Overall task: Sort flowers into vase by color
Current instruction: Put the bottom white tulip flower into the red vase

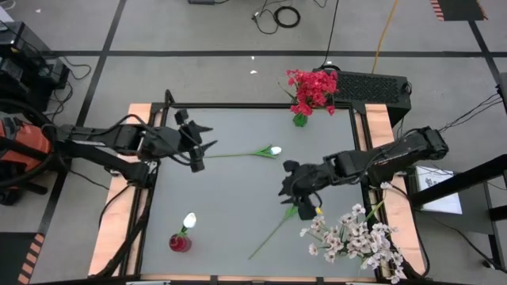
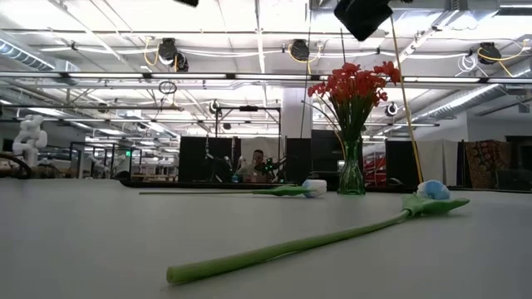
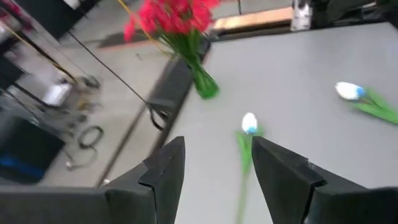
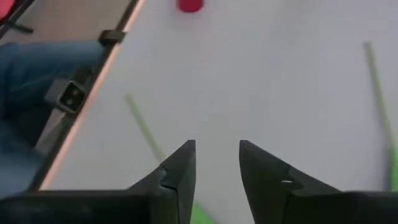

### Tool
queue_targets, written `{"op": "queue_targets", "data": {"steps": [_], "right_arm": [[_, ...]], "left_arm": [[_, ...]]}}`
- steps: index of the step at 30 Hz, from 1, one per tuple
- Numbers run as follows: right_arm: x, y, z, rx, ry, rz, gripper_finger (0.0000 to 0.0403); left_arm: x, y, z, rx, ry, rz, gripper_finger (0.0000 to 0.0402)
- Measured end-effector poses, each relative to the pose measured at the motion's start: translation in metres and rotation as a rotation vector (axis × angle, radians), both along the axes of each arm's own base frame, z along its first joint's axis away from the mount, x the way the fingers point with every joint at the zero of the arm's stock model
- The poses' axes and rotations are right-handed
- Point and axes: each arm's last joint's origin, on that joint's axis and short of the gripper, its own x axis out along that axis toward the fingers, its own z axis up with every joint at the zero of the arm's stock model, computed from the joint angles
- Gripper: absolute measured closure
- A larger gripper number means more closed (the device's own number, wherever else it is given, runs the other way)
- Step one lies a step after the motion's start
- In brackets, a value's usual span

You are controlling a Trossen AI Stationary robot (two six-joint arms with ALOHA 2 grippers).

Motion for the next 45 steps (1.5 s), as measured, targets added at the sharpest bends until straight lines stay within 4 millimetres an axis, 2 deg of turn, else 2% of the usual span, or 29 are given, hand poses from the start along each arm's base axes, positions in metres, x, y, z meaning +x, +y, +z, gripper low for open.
{"op": "queue_targets", "data": {"steps": [4, 10, 12, 15, 21, 30, 32, 39, 42, 45], "right_arm": [[0.019, 0.014, -0.003, -0.027, 0.12, 0.031, 0.0267], [0.059, 0.024, -0.011, -0.117, 0.262, 0.079, 0.025], [0.068, 0.028, -0.02, -0.129, 0.306, 0.125, 0.025], [0.078, 0.034, -0.045, -0.126, 0.394, 0.195, 0.025], [0.087, 0.044, -0.093, -0.178, 0.559, 0.252, 0.025], [0.09, 0.063, -0.145, -0.325, 0.666, 0.307, 0.025], [0.088, 0.065, -0.151, -0.349, 0.7, 0.298, 0.025], [0.077, 0.075, -0.15, -0.478, 0.731, 0.269, 0.0252], [0.076, 0.075, -0.153, -0.469, 0.727, 0.264, 0.027], [0.075, 0.075, -0.154, -0.457, 0.732, 0.254, 0.0305]], "left_arm": [[0.001, -0.002, -0.009, -0.054, 0.01, -0.024, 0.021], [0.003, -0.002, -0.018, -0.106, 0.002, 0.012, 0.021], [0.003, -0.002, -0.019, -0.113, 0.003, 0.015, 0.021], [0.003, -0.002, -0.019, -0.132, -0.003, 0.018, 0.021], [0.003, -0.002, -0.02, -0.133, 0.002, 0.008, 0.021], [0.003, -0.003, -0.02, -0.146, 0.01, -0.018, 0.021], [0.003, -0.003, -0.02, -0.148, 0.012, -0.02, 0.021], [0.003, -0.003, -0.02, -0.15, 0.013, -0.019, 0.021], [0.003, -0.003, -0.02, -0.154, 0.011, -0.016, 0.021], [0.003, -0.003, -0.02, -0.155, 0.011, -0.016, 0.021]]}}
